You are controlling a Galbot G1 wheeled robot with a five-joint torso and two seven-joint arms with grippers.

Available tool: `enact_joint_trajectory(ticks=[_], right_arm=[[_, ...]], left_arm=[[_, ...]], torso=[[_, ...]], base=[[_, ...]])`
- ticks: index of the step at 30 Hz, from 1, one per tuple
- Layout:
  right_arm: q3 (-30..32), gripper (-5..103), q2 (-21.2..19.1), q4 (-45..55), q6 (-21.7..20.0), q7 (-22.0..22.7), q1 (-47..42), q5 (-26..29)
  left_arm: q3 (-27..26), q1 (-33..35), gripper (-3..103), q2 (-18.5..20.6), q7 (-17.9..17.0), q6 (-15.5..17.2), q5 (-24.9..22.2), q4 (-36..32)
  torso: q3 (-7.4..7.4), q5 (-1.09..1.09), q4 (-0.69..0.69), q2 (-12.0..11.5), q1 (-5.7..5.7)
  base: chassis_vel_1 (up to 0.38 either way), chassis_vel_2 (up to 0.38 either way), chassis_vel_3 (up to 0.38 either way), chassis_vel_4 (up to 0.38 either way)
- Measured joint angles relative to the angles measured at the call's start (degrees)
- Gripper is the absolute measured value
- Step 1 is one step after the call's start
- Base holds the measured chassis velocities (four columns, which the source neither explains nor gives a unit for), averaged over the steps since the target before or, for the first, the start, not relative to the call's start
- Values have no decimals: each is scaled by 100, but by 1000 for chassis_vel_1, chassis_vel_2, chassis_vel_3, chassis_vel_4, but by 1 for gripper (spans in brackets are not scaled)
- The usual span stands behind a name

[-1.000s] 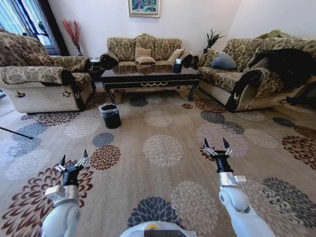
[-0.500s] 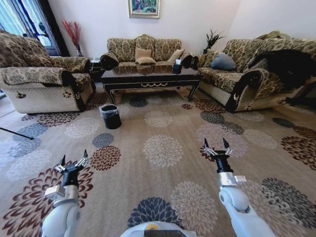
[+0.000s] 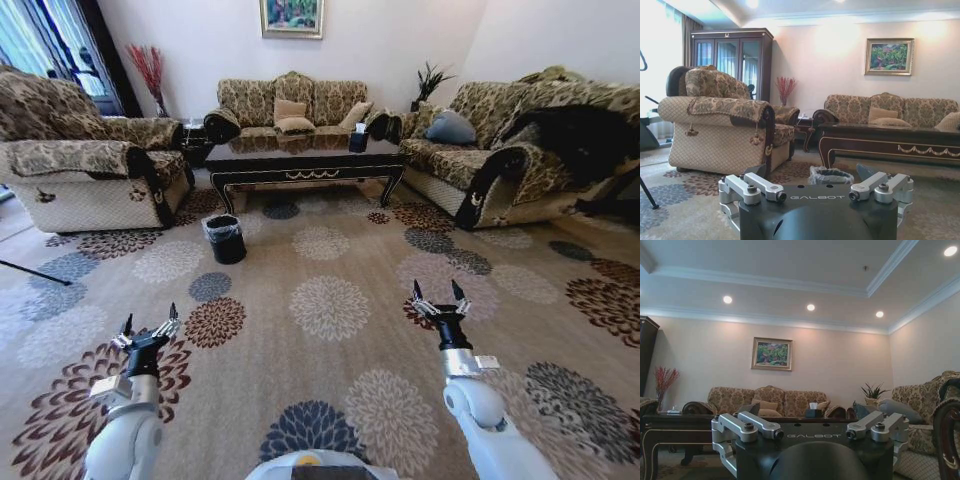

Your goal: Move to the front of the table and pick up the trash from the floor, then place it into the trash bin.

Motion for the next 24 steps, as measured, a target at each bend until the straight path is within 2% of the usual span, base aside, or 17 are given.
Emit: enact_joint_trajectory(ticks=[24], right_arm=[[0,100,0,0,0,0,0,0]], left_arm=[[0,0,100,0,0,0,0,0]], torso=[[400,0,0,553,152]], base=[[0,0,0,0]])
